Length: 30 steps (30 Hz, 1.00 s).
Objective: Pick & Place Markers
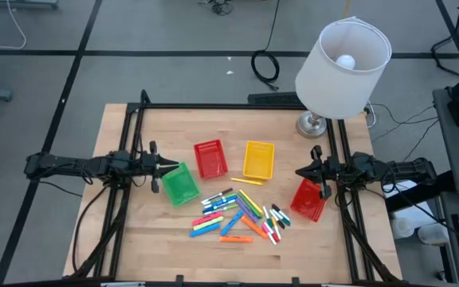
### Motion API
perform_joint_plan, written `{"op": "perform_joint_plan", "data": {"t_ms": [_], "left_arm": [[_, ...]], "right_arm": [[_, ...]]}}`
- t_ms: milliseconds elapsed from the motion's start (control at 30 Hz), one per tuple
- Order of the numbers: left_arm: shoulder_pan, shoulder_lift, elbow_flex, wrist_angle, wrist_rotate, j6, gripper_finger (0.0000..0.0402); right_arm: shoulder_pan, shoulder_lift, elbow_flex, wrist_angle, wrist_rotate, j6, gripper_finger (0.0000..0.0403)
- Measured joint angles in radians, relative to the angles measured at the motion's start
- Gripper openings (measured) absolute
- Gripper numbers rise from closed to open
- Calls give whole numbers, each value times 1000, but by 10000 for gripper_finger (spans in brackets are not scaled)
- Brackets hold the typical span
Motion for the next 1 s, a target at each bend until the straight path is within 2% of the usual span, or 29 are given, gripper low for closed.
{"op": "perform_joint_plan", "data": {"t_ms": [667, 1000], "left_arm": [[0, 0, 1, 19, 2, -36, 63], [0, 0, 1, 80, 37, -195, 63]], "right_arm": [[0, 0, 0, 2, 0, -10, 0], [0, 0, 0, 2, 0, 34, 0]]}}
